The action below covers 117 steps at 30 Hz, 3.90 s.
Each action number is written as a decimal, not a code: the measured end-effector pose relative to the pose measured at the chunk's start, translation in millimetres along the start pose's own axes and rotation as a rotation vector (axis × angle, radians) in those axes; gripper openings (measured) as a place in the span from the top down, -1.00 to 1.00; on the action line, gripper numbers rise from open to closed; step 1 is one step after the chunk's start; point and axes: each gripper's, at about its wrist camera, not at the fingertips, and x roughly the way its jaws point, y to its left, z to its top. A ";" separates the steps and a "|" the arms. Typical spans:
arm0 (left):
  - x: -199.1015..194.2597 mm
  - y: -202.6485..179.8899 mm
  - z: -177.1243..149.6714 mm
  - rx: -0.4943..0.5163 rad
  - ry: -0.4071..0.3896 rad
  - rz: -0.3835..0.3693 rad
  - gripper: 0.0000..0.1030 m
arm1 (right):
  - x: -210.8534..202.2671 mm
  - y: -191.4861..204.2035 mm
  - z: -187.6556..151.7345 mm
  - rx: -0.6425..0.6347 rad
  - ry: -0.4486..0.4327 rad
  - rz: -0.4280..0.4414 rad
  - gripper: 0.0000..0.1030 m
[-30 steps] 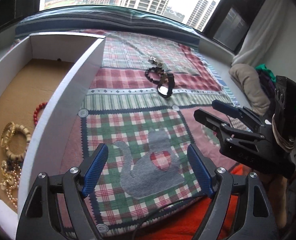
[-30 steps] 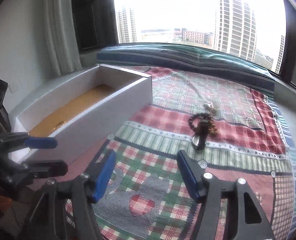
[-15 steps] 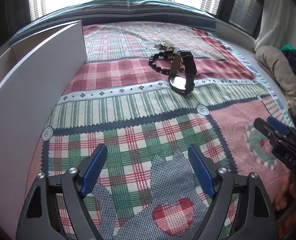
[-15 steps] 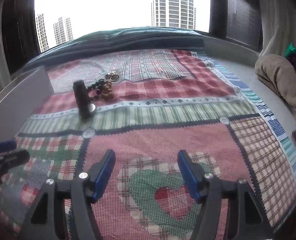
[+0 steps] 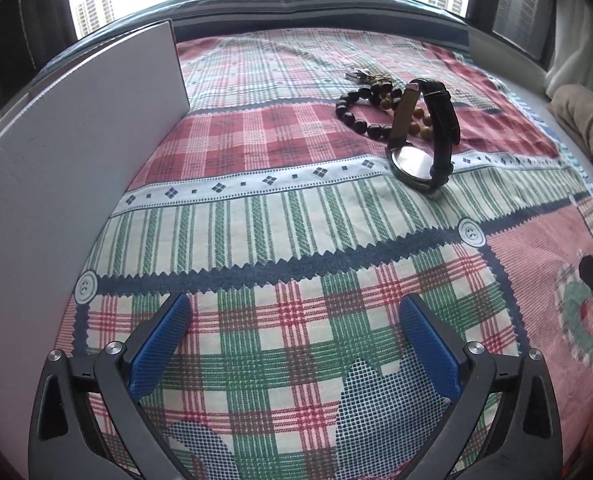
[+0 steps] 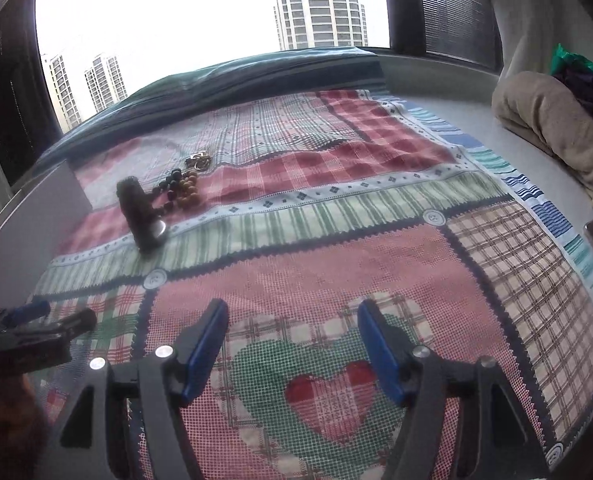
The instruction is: Organize jewelry
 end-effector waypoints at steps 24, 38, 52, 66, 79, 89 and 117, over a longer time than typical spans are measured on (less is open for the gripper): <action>-2.7 -1.8 -2.7 -0.033 -0.020 0.019 -0.99 | 3.6 2.8 -5.0 -0.018 0.034 -0.020 -0.33; -2.1 -2.3 -2.7 -0.032 -0.019 0.019 -0.99 | -0.9 5.0 -4.2 -0.027 0.020 -0.017 -0.33; -4.4 -2.6 -3.9 -0.025 -0.003 0.015 -0.99 | -4.9 8.6 -3.9 -0.048 0.002 -0.020 -0.33; 22.4 -77.5 81.3 0.048 -0.068 -0.040 -0.97 | -4.9 9.4 -5.2 -0.053 0.003 -0.017 -0.33; 11.0 -28.4 68.1 -0.019 -0.078 -0.172 0.80 | 25.8 5.6 26.9 0.012 0.102 0.132 -0.33; -8.0 20.4 42.7 -0.063 -0.033 -0.186 0.81 | 126.2 98.0 117.7 -0.295 0.156 0.210 -0.10; -31.6 26.6 14.2 -0.018 -0.018 -0.092 0.79 | -7.9 43.1 -15.1 -0.272 0.227 0.277 0.76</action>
